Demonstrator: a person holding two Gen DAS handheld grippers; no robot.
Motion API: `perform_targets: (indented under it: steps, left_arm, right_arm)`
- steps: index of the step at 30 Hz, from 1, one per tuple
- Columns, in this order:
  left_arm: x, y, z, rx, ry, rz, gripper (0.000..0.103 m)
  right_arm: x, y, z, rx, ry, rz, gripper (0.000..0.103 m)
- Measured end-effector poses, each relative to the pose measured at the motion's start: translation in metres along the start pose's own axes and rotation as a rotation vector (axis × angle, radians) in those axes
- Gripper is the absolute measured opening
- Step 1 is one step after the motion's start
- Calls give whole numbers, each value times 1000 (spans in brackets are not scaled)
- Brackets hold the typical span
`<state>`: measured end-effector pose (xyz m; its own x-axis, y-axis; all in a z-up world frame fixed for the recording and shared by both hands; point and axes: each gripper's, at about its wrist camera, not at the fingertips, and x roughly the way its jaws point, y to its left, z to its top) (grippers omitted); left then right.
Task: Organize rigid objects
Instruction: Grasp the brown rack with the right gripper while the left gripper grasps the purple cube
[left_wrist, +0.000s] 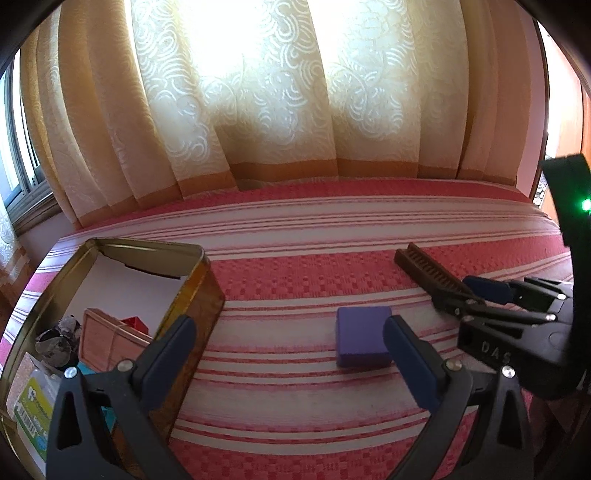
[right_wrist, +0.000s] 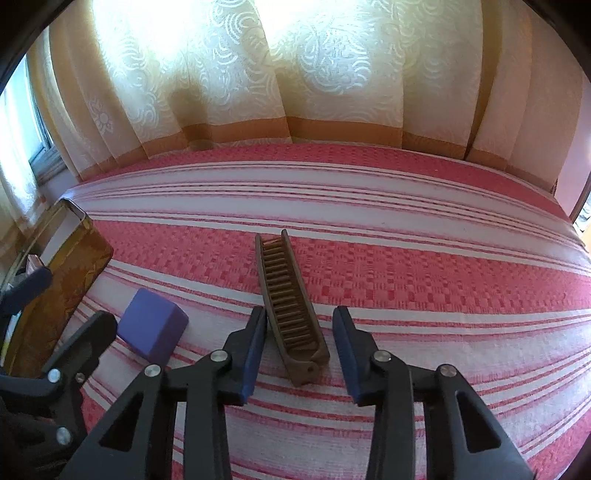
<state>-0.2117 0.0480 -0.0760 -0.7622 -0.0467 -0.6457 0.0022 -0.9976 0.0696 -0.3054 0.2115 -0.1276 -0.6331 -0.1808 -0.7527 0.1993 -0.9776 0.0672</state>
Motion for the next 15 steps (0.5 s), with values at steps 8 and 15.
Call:
perform_targets:
  steps: [8, 15]
  left_arm:
    - [2, 4, -1, -19, 9, -19, 103]
    - [4, 2, -2, -13, 16, -22, 103]
  right_arm:
    - [5, 1, 5, -16, 3, 48, 61]
    - [7, 9, 4, -74, 22, -7, 64]
